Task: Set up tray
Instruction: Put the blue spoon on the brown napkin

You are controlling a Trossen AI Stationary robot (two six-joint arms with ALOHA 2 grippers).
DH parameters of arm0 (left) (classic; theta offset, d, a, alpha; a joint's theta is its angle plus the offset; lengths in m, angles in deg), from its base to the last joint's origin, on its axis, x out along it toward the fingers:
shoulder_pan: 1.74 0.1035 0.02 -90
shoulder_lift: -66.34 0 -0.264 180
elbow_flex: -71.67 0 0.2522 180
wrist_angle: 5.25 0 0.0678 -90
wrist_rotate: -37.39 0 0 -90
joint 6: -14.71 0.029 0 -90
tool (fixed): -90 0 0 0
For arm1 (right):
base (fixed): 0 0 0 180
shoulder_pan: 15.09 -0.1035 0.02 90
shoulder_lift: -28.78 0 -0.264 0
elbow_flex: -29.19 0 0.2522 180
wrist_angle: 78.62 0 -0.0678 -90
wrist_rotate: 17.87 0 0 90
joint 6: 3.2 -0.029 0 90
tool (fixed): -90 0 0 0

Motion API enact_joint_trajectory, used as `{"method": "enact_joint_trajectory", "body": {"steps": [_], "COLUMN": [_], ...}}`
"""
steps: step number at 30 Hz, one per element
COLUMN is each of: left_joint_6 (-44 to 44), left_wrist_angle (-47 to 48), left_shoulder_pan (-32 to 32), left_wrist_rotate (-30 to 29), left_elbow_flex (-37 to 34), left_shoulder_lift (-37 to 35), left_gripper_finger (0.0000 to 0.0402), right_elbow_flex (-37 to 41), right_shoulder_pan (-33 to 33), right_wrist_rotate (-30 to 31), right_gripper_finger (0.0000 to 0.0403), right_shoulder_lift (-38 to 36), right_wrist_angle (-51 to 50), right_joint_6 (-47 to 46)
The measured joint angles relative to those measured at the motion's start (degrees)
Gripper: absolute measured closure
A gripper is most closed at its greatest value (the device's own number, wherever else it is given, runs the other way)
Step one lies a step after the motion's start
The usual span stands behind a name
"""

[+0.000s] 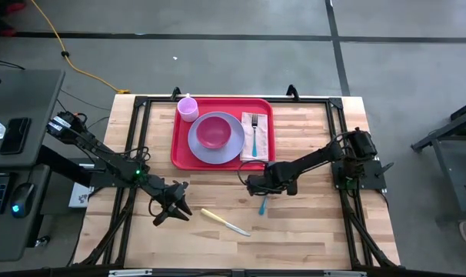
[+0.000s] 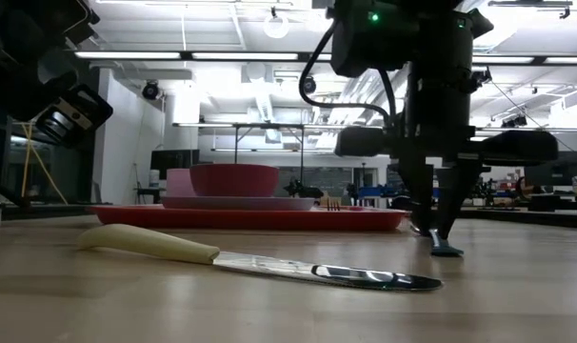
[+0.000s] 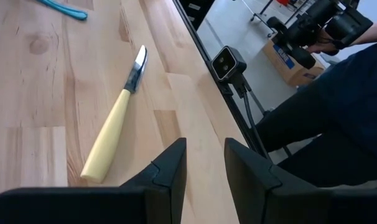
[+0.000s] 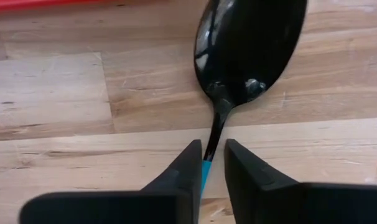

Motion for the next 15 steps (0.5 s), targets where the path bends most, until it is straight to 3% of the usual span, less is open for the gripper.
{"method": "enact_joint_trajectory", "body": {"steps": [9, 15], "left_joint_6": [0.10, 0.08], "left_wrist_angle": [0.02, -0.01], "left_shoulder_pan": [0.00, 0.00], "left_wrist_rotate": [0.00, -0.02], "left_elbow_flex": [0.00, 0.00], "left_shoulder_lift": [0.00, 0.00], "left_gripper_finger": [0.0263, 0.0263], "right_elbow_flex": [0.00, 0.00], "right_shoulder_pan": [0.00, 0.09], "right_wrist_rotate": [-0.18, -1.65], "right_gripper_finger": [0.0398, 0.0399], "right_shoulder_lift": [0.02, 0.04], "right_wrist_angle": [-1.31, -1.52], "right_joint_6": [0.63, 3.86]}}
